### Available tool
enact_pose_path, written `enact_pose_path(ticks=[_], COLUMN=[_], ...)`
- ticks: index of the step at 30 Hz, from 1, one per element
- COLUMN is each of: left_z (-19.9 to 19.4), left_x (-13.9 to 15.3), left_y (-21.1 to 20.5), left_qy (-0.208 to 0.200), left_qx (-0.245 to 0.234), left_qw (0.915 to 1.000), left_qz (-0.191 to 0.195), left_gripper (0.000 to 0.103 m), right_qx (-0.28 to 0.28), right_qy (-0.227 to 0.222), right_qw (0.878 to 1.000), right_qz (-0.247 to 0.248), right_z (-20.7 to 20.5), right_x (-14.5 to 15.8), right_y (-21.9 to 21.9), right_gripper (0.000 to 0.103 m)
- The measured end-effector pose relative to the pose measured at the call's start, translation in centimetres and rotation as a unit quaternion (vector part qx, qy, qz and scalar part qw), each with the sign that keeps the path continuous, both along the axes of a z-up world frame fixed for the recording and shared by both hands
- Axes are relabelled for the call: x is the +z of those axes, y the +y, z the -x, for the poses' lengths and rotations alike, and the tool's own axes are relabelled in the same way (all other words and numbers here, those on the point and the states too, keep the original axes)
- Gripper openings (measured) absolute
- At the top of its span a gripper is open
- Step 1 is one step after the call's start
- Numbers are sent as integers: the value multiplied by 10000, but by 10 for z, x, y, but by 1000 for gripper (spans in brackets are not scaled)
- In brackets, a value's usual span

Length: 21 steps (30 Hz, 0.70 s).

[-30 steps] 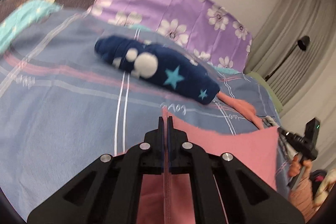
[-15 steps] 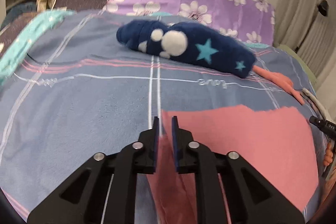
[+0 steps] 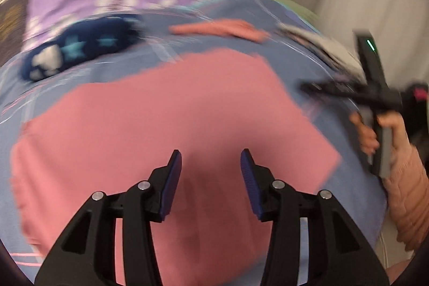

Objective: Fold small clothes

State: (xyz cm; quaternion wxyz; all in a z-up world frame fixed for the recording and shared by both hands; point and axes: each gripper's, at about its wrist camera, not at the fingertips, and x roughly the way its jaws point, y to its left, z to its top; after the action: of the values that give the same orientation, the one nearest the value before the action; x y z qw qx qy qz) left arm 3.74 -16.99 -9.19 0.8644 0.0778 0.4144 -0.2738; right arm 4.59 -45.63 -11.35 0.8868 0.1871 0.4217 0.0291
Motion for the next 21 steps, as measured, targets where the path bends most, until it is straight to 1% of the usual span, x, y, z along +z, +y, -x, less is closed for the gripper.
enact_pose_path(ticks=[1, 3, 5, 6, 7, 8, 9, 11, 13, 14, 15, 16, 17, 18, 20, 21], left_z=[4, 12, 18, 22, 23, 25, 27, 26, 20, 17, 13, 12, 11, 9, 7, 7], left_x=[-2, -5, -5, -6, -7, -9, -12, -21, -32, -36, -41, -43, -43, -40, -37, -36], left_y=[-15, -47, -76, -93, -102, -118, -129, -145, -154, -157, -156, -153, -149, -143, -130, -127], left_qy=[42, 111, 216, 245, 253, 250, 246, 300, 492, 557, 588, 607, 606, 661, 864, 912], left_qx=[-141, -339, -529, -615, -662, -704, -719, -667, -503, -414, -271, -170, -88, -32, 17, 28], left_qw=[9999, 9992, 9981, 9974, 9969, 9960, 9951, 9935, 9919, 9913, 9910, 9911, 9917, 9927, 9937, 9936], left_qz=[-46, -169, -232, -276, -340, -496, -626, -871, -1058, -1115, -1172, -1168, -1129, -1011, -717, -661], left_gripper=[52, 52, 52, 53, 53, 53, 54, 54, 53, 50, 36, 25, 19, 10, 9, 9], right_qx=[30, 31, -10, -63, -85, -90, -103, -117, -113, -105, -99, -95, -92, -90, -84, -80], right_qy=[-35, -125, -194, -221, -262, -304, -381, -453, -479, -495, -521, -554, -573, -584, -590, -583], right_qw=[10000, 9999, 9998, 9996, 9990, 9984, 9972, 9959, 9951, 9946, 9939, 9928, 9918, 9910, 9904, 9905], right_qz=[22, 40, -56, -192, -345, -463, -638, -771, -857, -906, -970, -1060, -1136, -1201, -1248, -1242], right_z=[4, 15, 23, 28, 32, 33, 37, 39, 40, 39, 40, 41, 41, 41, 42, 41], right_x=[1, -1, -6, -12, -16, -19, -23, -26, -30, -30, -31, -31, -32, -33, -33, -33], right_y=[-2, -10, -21, -29, -35, -39, -43, -46, -47, -48, -49, -51, -53, -55, -56, -56], right_gripper=[44, 44, 44, 42, 37, 36, 36, 36, 36, 36, 37, 37, 37, 37, 37, 37])
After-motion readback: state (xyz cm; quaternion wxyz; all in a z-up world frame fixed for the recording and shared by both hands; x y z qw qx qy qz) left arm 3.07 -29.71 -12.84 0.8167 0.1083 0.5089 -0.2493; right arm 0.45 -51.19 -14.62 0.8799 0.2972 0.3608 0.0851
